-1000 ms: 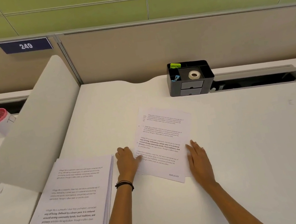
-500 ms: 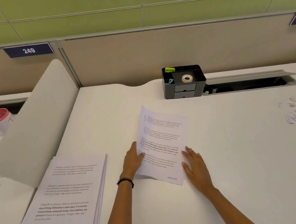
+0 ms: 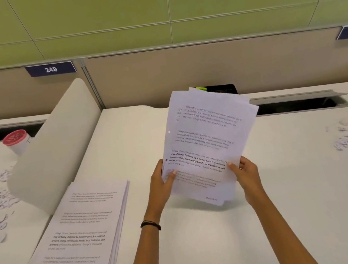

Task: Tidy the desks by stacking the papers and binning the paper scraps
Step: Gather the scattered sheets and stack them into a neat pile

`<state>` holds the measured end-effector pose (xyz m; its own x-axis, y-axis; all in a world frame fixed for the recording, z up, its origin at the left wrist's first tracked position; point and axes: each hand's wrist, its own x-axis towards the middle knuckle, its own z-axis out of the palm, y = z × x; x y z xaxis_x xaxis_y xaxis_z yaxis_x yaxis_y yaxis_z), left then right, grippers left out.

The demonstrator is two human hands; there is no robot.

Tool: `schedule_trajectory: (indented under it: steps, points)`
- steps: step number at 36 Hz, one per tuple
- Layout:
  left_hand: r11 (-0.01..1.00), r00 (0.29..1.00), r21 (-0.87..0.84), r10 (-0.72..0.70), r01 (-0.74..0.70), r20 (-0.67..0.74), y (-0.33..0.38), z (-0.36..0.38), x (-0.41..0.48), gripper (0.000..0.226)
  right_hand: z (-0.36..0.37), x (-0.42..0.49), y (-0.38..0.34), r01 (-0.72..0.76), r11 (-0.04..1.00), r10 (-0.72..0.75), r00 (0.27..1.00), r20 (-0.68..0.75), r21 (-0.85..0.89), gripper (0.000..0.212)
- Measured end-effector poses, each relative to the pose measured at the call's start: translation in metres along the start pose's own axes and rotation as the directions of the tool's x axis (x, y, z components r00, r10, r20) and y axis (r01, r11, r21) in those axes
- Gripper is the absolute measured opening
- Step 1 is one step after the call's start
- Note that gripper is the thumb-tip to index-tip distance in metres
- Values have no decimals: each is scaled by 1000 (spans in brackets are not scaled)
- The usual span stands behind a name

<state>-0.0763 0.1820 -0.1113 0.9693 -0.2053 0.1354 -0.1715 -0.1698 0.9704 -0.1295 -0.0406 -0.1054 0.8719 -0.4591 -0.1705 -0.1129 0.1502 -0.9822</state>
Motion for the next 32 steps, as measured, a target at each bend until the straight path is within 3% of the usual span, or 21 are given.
schedule_trajectory:
  steps: [6,10,23,32]
  points:
    - [993,990,-69,89,-97,-113,33,12,-1,37,-2,-12,-31,211,977,-211,977,16,14,23]
    - [987,975,-112,89,-113,-204,44,19,-1,41,-4,-17,-33,295,953,-294,955,30,-69,19]
    - [996,983,-76,39,-53,-177,32,35,-13,34,-6,-19,-12,229,939,-204,972,121,-255,18]
    - [999,978,-24,34,-39,-208,24,11,-15,29,13,-21,-14,211,956,-189,975,120,-205,16]
